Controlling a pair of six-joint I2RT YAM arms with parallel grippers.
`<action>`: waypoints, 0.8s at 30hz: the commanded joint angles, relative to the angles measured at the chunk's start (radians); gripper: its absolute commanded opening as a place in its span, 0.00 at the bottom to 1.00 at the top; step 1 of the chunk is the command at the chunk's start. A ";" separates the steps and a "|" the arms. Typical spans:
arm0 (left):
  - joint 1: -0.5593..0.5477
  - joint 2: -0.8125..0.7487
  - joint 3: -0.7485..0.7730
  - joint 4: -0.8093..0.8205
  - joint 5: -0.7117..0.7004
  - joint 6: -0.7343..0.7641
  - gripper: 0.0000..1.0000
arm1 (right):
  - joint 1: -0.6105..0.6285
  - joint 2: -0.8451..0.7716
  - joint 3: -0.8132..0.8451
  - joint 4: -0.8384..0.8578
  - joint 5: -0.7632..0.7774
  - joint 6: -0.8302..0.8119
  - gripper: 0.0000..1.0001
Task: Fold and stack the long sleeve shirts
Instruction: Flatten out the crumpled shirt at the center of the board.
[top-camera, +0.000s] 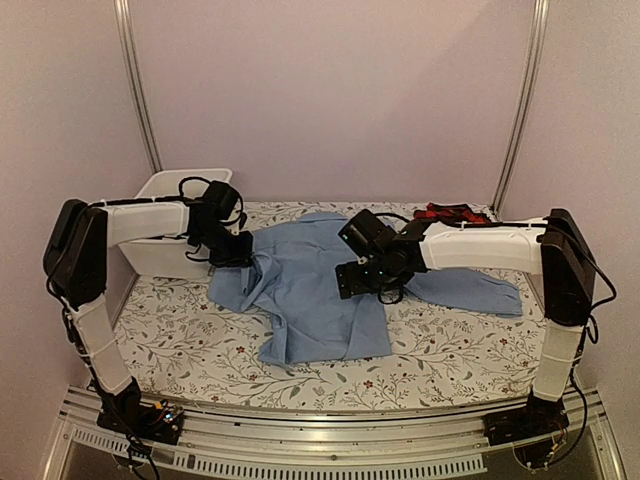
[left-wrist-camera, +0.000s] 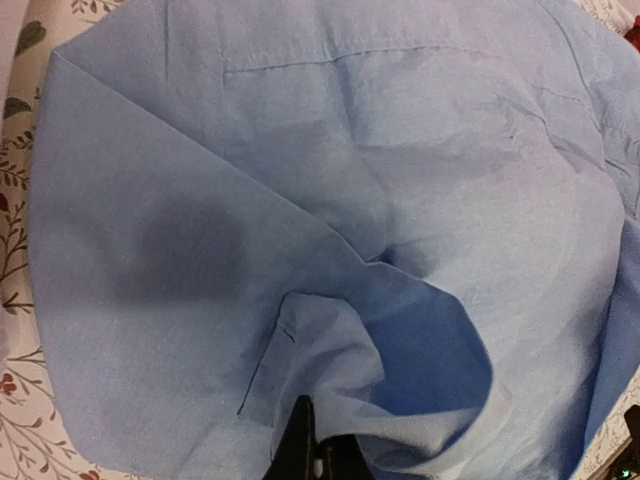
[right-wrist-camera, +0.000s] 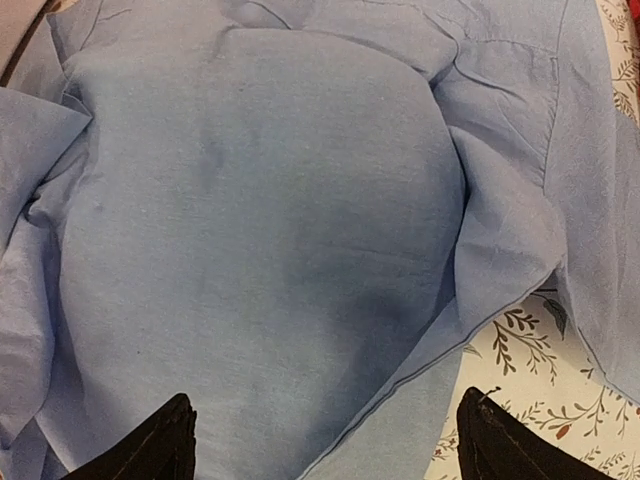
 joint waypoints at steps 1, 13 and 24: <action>0.033 0.038 0.001 0.035 -0.023 -0.009 0.01 | -0.005 0.073 0.011 0.020 0.002 0.043 0.89; 0.101 0.194 0.073 0.047 -0.031 -0.023 0.00 | -0.058 0.037 -0.107 0.004 0.044 0.068 0.14; 0.138 0.489 0.482 -0.104 -0.090 0.013 0.00 | -0.306 -0.190 -0.357 0.175 -0.144 -0.093 0.00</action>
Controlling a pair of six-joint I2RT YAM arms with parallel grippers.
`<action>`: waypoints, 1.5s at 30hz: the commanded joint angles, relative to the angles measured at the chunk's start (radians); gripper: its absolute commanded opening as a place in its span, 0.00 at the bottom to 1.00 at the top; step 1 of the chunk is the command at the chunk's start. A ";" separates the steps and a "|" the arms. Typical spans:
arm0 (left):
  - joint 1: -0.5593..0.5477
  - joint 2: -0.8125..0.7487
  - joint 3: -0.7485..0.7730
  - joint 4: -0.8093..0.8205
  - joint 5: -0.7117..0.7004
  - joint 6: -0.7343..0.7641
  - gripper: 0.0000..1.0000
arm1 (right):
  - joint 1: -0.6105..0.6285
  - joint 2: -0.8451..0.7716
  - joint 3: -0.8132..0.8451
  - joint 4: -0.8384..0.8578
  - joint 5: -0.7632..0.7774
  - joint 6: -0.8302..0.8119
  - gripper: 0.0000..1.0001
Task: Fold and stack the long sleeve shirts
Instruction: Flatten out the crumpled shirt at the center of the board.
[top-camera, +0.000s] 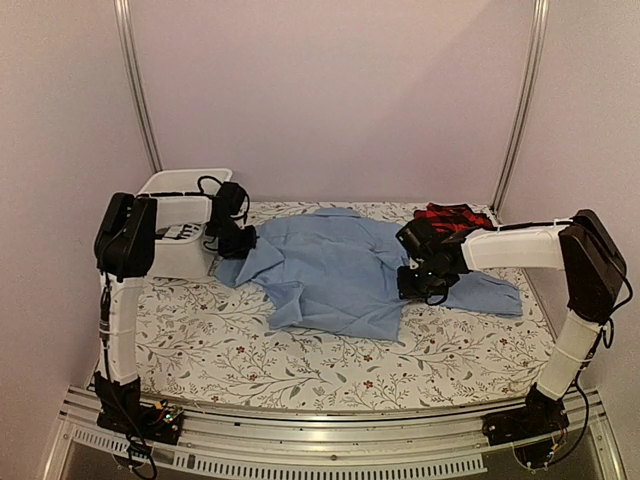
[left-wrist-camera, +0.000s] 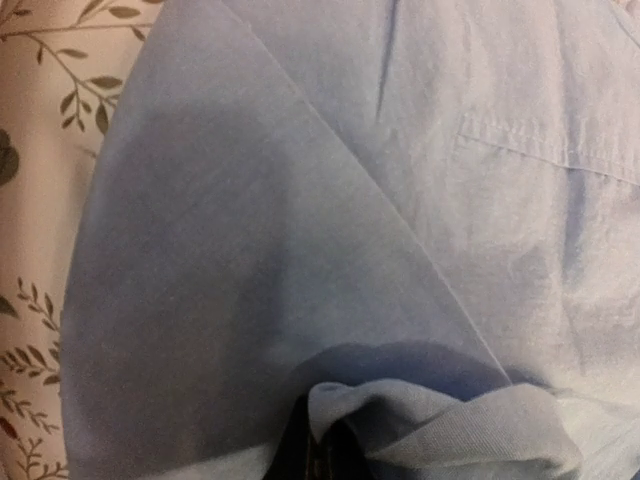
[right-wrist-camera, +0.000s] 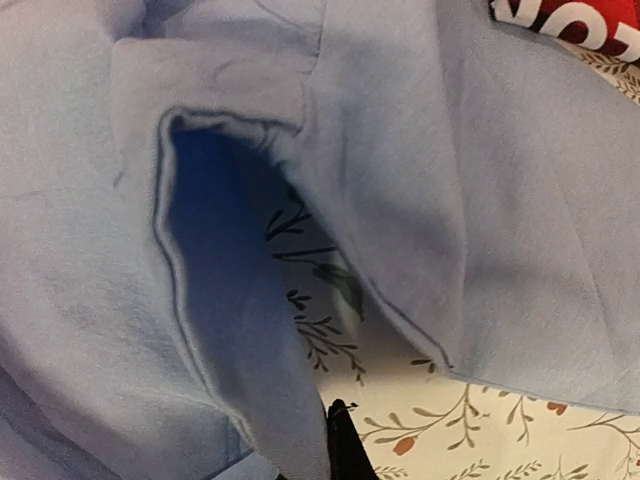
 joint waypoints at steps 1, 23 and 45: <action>0.038 0.104 0.162 -0.094 -0.048 0.024 0.00 | -0.106 -0.093 -0.056 0.091 -0.103 -0.091 0.00; -0.114 -0.234 0.121 -0.171 -0.070 0.133 0.84 | 0.066 -0.127 0.071 -0.121 0.051 -0.019 0.80; -0.780 -0.567 -0.473 -0.086 -0.309 -0.406 0.78 | 0.369 -0.234 -0.083 -0.151 0.134 0.369 0.81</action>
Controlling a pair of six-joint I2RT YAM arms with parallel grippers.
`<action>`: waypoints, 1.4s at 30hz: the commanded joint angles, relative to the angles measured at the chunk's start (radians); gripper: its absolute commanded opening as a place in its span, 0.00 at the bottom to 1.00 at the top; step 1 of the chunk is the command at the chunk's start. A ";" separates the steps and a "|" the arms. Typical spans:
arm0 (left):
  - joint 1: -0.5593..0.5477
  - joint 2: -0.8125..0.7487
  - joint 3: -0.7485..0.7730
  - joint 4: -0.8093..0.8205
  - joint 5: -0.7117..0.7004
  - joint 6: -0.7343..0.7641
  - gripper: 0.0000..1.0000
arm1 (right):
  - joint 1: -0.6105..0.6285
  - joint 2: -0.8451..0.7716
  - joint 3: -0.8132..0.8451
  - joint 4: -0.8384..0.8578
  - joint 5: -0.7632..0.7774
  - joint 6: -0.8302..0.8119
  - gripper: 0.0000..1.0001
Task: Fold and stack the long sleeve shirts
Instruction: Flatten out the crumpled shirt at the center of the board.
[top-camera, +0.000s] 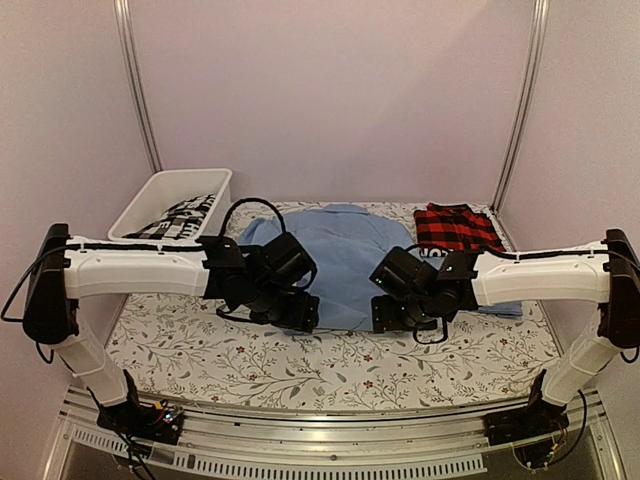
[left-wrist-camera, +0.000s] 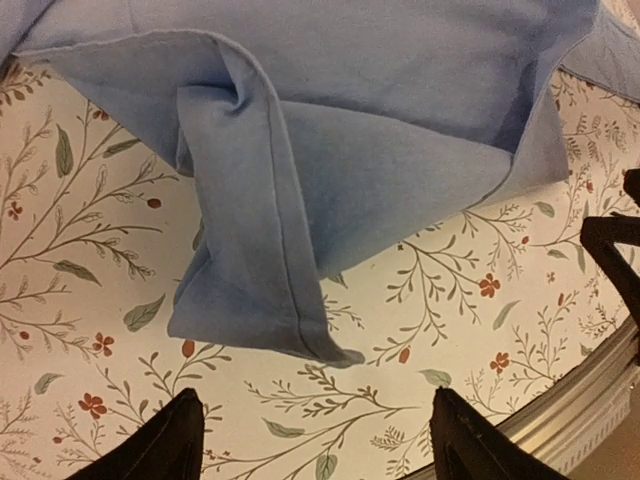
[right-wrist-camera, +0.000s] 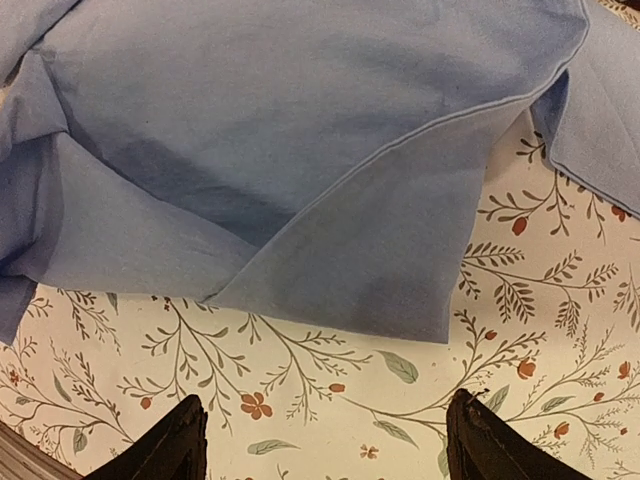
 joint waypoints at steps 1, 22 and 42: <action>-0.035 0.054 0.005 -0.004 -0.083 -0.105 0.78 | 0.020 -0.030 -0.032 0.011 0.023 0.073 0.81; -0.005 0.084 0.059 -0.087 -0.169 -0.091 0.03 | 0.013 0.194 0.011 0.255 0.010 0.176 0.83; 0.135 -0.200 -0.024 -0.119 -0.031 -0.012 0.00 | -0.057 0.143 0.017 0.149 0.079 0.131 0.00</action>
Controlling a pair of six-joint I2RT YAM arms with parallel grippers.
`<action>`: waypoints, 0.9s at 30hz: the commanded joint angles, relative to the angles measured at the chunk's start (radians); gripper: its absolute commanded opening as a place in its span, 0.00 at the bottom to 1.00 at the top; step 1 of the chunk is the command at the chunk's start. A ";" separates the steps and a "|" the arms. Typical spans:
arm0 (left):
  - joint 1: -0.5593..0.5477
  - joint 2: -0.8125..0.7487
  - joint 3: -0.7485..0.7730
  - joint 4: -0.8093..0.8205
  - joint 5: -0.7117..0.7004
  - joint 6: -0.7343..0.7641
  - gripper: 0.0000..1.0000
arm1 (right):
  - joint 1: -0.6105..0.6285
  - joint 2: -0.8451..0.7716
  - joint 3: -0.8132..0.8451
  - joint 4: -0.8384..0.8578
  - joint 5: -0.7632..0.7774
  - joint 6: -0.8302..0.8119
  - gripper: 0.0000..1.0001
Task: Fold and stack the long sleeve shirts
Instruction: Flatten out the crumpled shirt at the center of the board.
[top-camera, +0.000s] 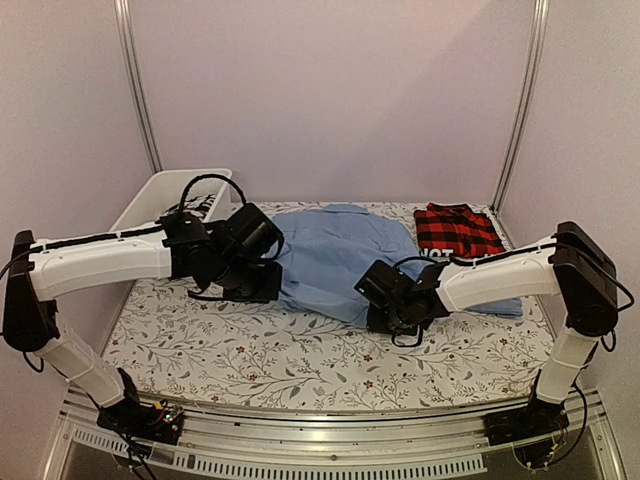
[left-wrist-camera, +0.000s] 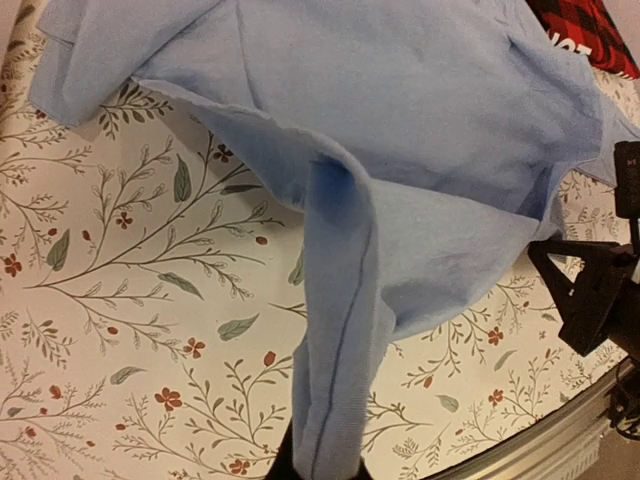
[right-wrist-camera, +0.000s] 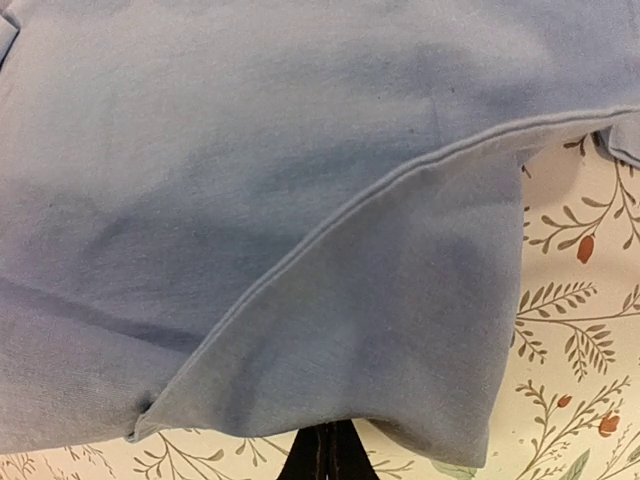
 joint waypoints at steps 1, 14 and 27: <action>0.044 -0.071 -0.028 -0.030 0.050 0.039 0.00 | -0.022 -0.071 0.030 -0.058 0.024 -0.045 0.00; 0.131 -0.051 0.067 0.029 0.215 0.118 0.00 | 0.099 -0.077 0.181 -0.127 -0.025 -0.071 0.56; 0.188 0.016 0.120 0.044 0.287 0.164 0.00 | 0.068 0.102 0.244 -0.161 0.015 -0.020 0.82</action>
